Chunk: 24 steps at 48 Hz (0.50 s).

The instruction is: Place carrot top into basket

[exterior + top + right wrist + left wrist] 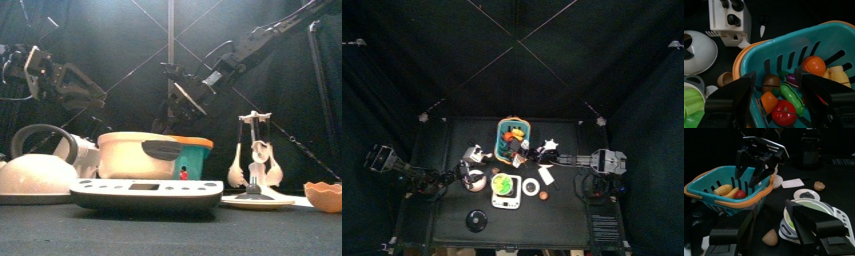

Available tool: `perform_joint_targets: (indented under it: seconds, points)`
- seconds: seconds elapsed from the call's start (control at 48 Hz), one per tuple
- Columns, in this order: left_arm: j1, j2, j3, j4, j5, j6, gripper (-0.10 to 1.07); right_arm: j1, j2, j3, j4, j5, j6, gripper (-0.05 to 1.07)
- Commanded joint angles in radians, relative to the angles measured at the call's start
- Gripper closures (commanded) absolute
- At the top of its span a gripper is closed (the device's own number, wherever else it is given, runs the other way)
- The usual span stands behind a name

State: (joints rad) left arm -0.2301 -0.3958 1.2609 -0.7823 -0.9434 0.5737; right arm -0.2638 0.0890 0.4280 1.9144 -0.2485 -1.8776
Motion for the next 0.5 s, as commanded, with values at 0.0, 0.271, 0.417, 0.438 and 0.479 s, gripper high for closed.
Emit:
perform_joint_targets:
  seconds: [0.0,0.271,0.417,0.438,0.479]
  points:
    - [-0.003,-0.002,-0.015,0.003,-0.005,-0.002,0.11,-0.005,-0.020,-0.017,-0.011,0.000,-0.002,0.09]
    - [-0.003,-0.002,-0.015,0.003,-0.005,0.000,0.11,0.002,-0.021,-0.021,-0.026,-0.032,-0.002,0.09]
    - [-0.002,-0.002,-0.015,0.003,-0.005,-0.002,0.12,0.009,-0.035,-0.021,-0.029,-0.049,-0.005,0.09]
    - [-0.002,-0.002,-0.015,0.002,-0.005,-0.002,0.11,0.014,-0.040,-0.020,-0.029,-0.054,-0.005,0.09]
    - [-0.003,-0.002,-0.015,0.002,-0.003,-0.002,0.11,0.029,-0.055,-0.018,-0.026,-0.061,-0.005,0.09]
